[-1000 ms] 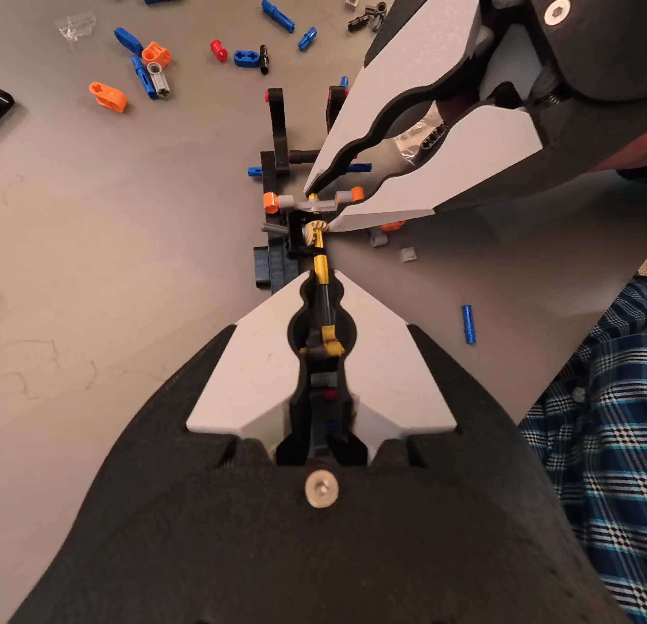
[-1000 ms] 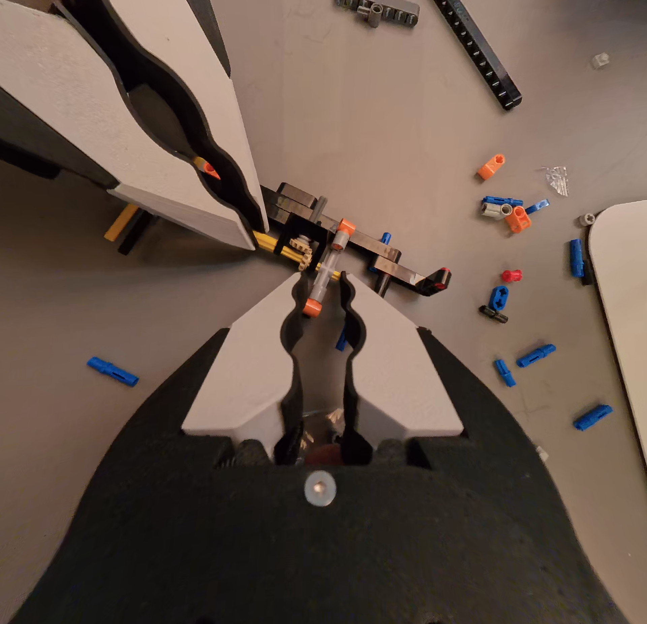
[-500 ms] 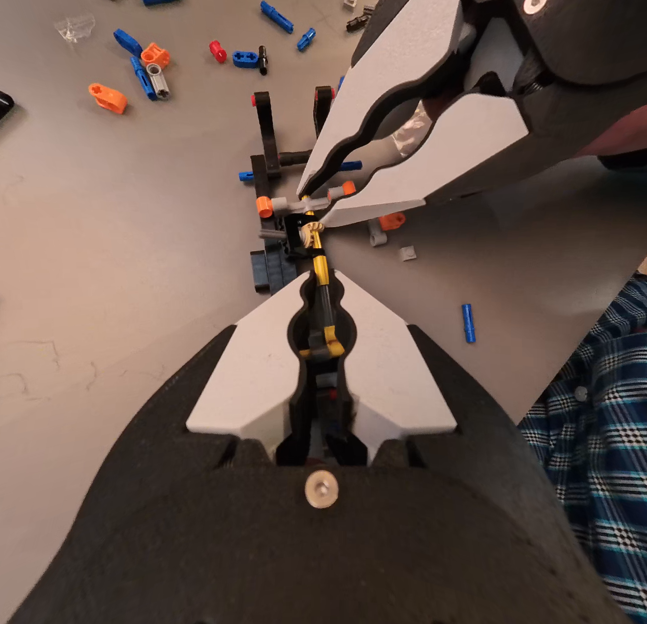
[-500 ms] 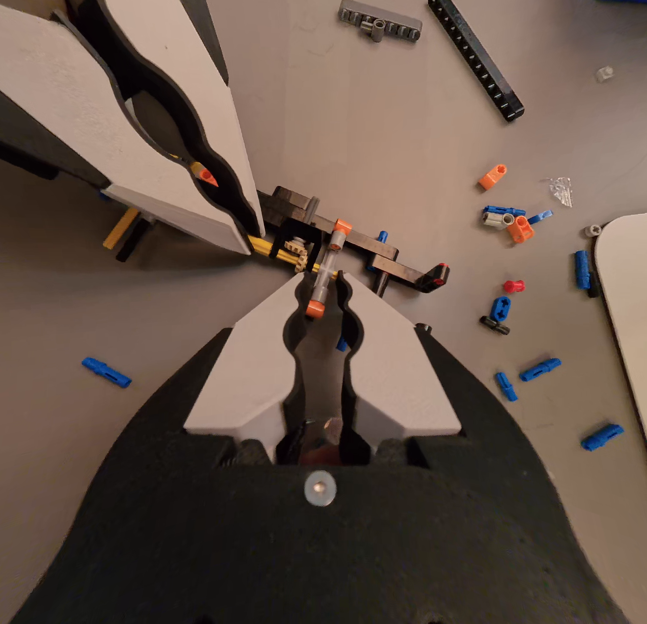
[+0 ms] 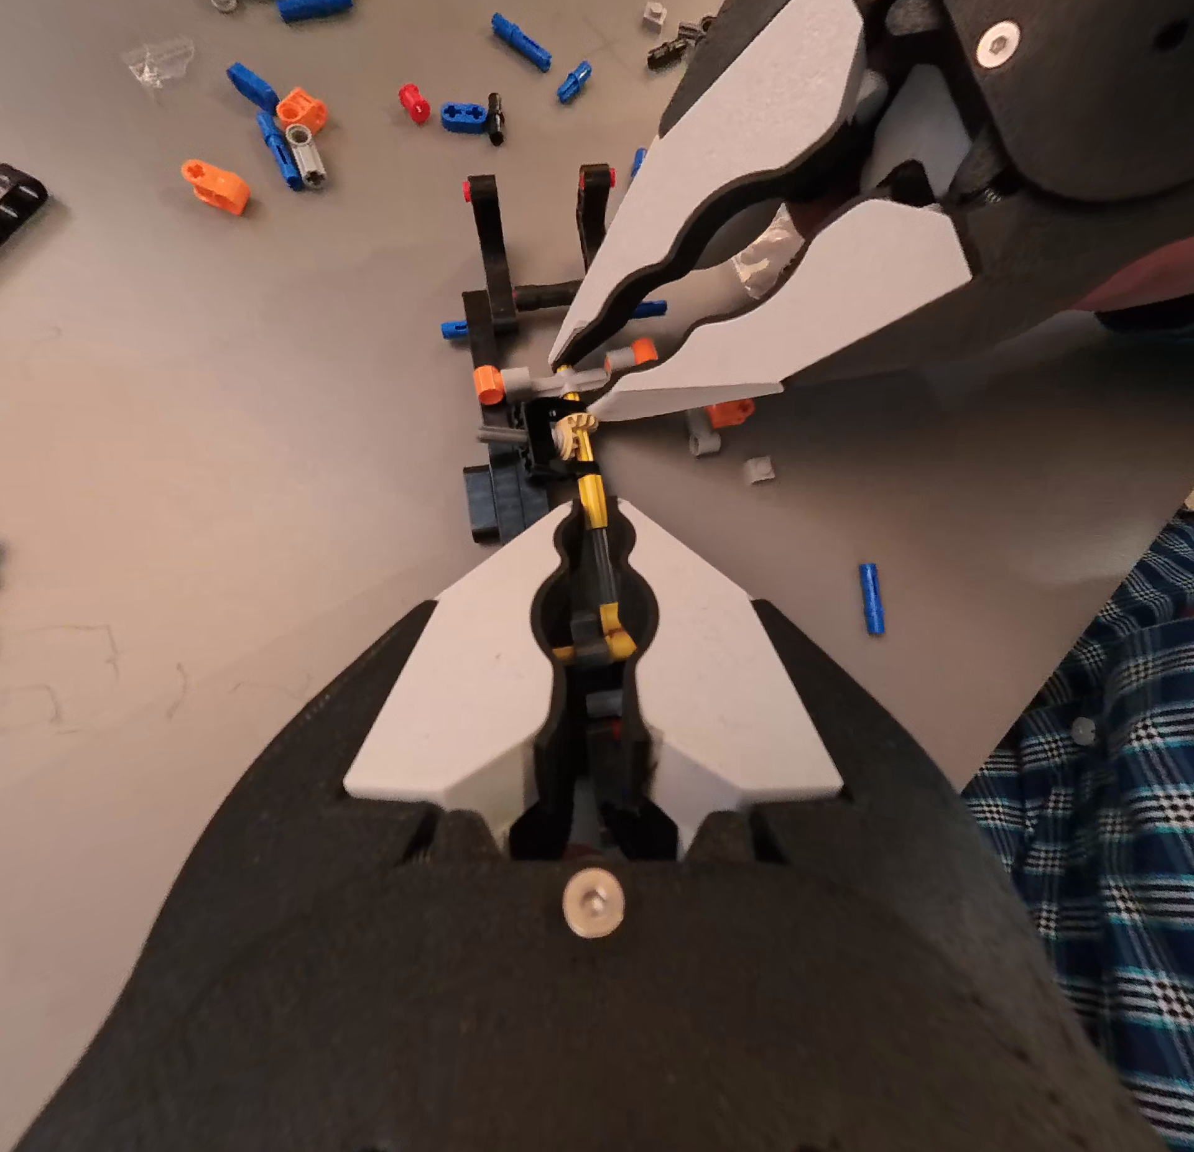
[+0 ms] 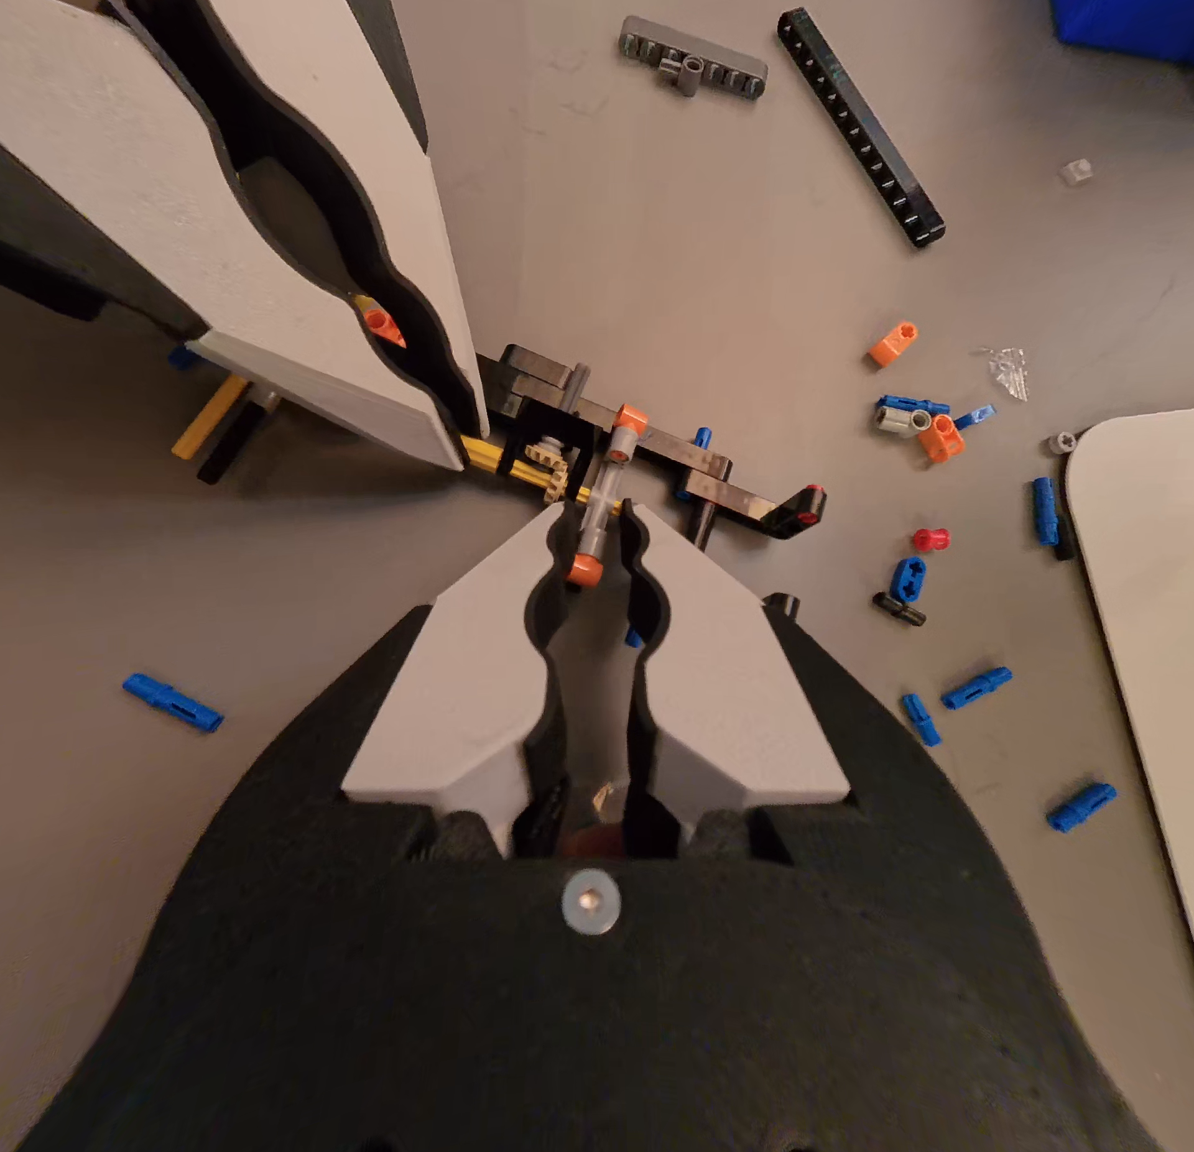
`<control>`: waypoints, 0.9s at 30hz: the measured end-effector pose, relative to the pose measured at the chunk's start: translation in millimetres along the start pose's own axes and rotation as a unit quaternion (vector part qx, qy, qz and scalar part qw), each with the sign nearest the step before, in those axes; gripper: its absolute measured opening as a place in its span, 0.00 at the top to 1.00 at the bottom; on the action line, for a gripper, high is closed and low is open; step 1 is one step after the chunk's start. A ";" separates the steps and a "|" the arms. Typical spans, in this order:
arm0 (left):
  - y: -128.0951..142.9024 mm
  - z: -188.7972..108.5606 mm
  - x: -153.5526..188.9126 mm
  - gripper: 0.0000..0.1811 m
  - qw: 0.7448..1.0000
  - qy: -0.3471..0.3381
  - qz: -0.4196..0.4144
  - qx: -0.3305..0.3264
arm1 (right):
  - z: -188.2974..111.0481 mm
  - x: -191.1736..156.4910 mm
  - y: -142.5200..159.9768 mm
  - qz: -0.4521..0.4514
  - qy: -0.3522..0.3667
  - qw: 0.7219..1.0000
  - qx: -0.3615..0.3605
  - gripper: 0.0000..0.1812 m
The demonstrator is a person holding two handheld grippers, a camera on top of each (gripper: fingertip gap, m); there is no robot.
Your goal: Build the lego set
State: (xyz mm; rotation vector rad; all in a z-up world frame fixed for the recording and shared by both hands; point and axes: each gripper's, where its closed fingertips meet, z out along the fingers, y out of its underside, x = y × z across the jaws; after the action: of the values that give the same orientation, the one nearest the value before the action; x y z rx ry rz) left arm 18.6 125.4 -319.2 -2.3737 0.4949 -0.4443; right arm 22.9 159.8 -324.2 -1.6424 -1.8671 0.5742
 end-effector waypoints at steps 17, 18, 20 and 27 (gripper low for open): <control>0.0 0.1 -1.1 0.98 1.000 -0.002 -0.001 0.001 | 0.6 -0.2 -1.5 -0.046 0.028 0.998 0.011 0.95; -0.1 0.0 -1.1 0.98 1.000 0.001 -0.005 0.002 | 0.6 -0.1 -1.5 -0.046 0.028 0.998 0.014 0.95; -0.2 -0.3 -1.3 0.98 1.000 0.009 -0.014 0.002 | 0.8 -0.3 -1.7 -0.049 0.027 0.998 0.019 0.95; 0.2 -0.6 -1.8 0.98 1.000 0.017 -0.021 -0.001 | 1.1 -0.5 -2.5 -0.063 0.035 0.997 0.031 0.95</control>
State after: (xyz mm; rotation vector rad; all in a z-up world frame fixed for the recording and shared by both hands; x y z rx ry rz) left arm 16.8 125.8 -319.3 -2.3861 0.4605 -0.5039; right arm 20.3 159.1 -323.5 -1.4742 -1.8678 0.5081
